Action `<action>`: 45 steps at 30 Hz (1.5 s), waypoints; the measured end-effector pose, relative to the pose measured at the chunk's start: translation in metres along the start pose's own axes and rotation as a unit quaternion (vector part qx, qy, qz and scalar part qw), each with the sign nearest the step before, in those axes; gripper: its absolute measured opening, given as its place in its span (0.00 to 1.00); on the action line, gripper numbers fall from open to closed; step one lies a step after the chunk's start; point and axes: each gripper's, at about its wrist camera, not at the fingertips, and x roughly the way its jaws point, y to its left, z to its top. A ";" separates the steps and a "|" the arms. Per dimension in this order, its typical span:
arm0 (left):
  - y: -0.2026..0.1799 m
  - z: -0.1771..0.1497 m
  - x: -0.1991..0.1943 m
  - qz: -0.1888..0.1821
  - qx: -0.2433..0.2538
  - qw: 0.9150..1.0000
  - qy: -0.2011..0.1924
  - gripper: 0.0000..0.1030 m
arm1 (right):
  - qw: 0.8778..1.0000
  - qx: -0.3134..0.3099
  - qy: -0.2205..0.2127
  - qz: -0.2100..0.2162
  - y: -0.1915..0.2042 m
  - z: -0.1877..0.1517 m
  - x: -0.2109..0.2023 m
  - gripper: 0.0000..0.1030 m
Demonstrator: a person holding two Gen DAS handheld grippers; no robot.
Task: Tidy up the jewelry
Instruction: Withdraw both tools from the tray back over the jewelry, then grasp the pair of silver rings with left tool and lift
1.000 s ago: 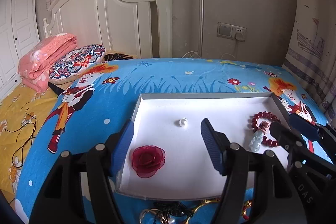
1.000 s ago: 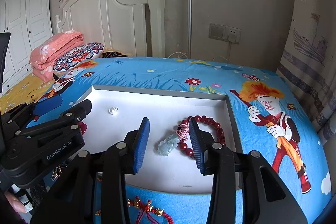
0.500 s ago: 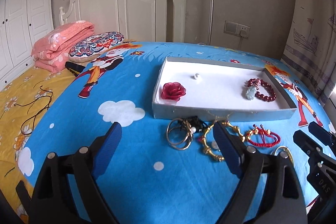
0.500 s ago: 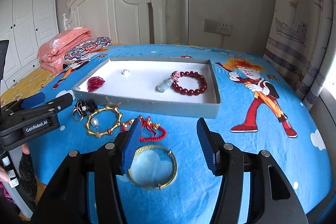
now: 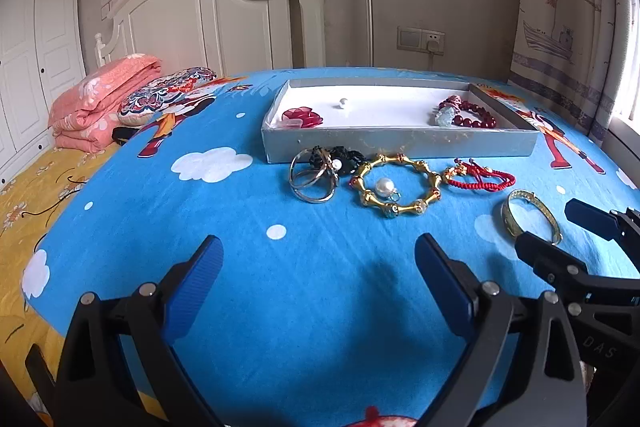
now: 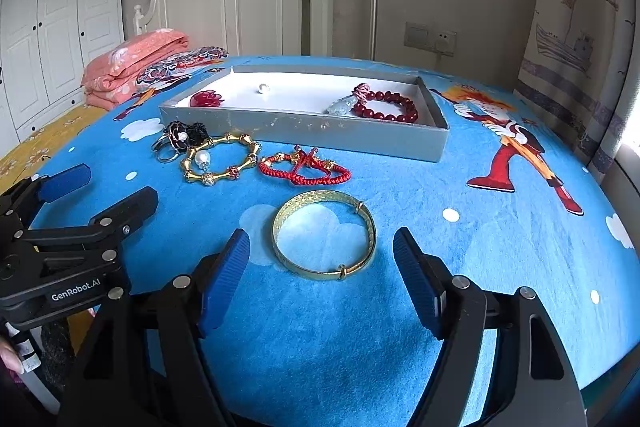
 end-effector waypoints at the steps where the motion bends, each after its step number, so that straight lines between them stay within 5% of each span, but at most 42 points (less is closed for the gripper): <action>1: 0.001 0.000 0.001 -0.001 -0.002 1.000 0.001 0.91 | 1.000 0.003 0.001 -0.002 -0.001 0.001 0.001 0.68; 11: 0.009 -0.002 0.005 -0.006 -0.017 1.000 0.007 0.91 | 1.000 0.004 0.007 -0.009 0.000 0.004 0.013 0.68; 14: 0.009 0.001 0.005 -0.008 -0.016 1.000 0.005 0.91 | 1.000 0.007 0.002 -0.001 -0.001 0.003 0.013 0.54; 17: 0.011 0.005 0.007 -0.015 -0.025 1.000 0.008 0.91 | 1.000 0.006 -0.003 -0.001 -0.001 0.001 0.011 0.54; 25: 0.019 0.045 0.028 -0.023 -0.061 0.997 0.031 0.91 | 1.000 0.009 -0.028 0.003 0.002 0.006 0.000 0.54; 37: 0.022 0.064 0.075 -0.022 -0.081 0.990 0.118 0.52 | 0.999 0.006 -0.033 0.021 0.007 0.006 -0.004 0.54; 39: 0.021 0.064 0.076 -0.025 -0.077 0.990 0.114 0.38 | 0.999 0.005 -0.032 0.021 0.008 0.005 -0.004 0.54; 45: 0.015 0.060 0.063 -0.010 -0.056 0.994 0.093 0.37 | 0.999 0.006 -0.035 0.020 0.007 0.007 -0.006 0.54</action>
